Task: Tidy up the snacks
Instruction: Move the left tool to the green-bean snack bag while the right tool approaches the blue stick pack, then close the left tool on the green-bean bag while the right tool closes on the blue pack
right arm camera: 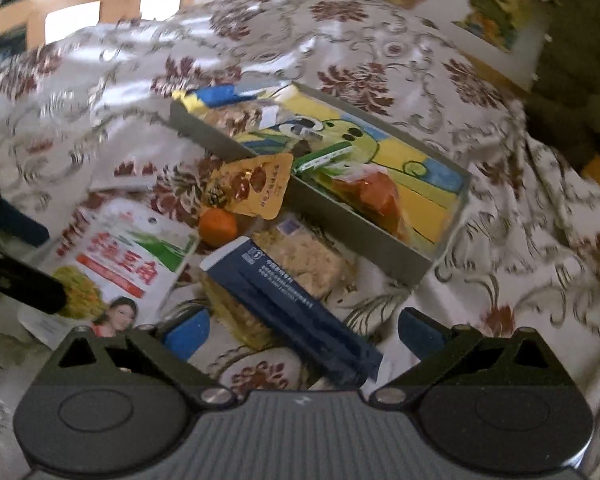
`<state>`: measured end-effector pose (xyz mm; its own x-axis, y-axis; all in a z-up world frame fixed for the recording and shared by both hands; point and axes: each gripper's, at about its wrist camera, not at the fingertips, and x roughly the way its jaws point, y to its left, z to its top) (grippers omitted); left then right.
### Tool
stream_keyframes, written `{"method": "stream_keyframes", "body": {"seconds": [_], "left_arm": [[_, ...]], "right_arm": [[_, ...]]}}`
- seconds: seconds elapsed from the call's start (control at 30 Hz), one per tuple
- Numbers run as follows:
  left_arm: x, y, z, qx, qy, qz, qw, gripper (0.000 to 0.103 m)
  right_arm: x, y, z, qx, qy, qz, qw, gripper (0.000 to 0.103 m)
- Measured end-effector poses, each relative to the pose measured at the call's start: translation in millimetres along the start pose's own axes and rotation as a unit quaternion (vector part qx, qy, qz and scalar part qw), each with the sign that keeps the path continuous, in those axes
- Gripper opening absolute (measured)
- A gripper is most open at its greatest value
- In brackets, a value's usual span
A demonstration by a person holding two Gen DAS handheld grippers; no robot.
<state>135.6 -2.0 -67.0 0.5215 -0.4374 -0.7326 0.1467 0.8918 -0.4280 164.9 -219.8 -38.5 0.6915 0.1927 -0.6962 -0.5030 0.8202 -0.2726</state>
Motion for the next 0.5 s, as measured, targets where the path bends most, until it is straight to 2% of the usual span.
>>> {"method": "stream_keyframes", "body": {"seconds": [0.07, 0.17, 0.3, 0.43, 0.5], "left_arm": [[1, -1, 0, 0.0, 0.0, -0.008, 1.0, 0.102], [7, 3, 1, -0.011, 0.009, -0.006, 0.9999, 0.102], [18, 11, 3, -0.029, 0.027, 0.002, 0.9992, 0.102], [21, 11, 3, -0.029, 0.028, 0.004, 0.9992, 0.102], [20, 9, 2, -0.023, 0.026, 0.004, 0.9994, 0.1]], "right_arm": [[11, -1, 1, -0.018, 0.006, 0.009, 1.0, 0.101], [26, -3, 1, -0.034, 0.021, 0.025, 0.999, 0.091], [40, -14, -1, -0.019, 0.042, 0.051, 0.998, 0.083], [42, -20, -5, -0.004, 0.057, 0.065, 0.996, 0.08], [39, -19, -5, -0.005, 0.063, 0.07, 0.996, 0.072]]}}
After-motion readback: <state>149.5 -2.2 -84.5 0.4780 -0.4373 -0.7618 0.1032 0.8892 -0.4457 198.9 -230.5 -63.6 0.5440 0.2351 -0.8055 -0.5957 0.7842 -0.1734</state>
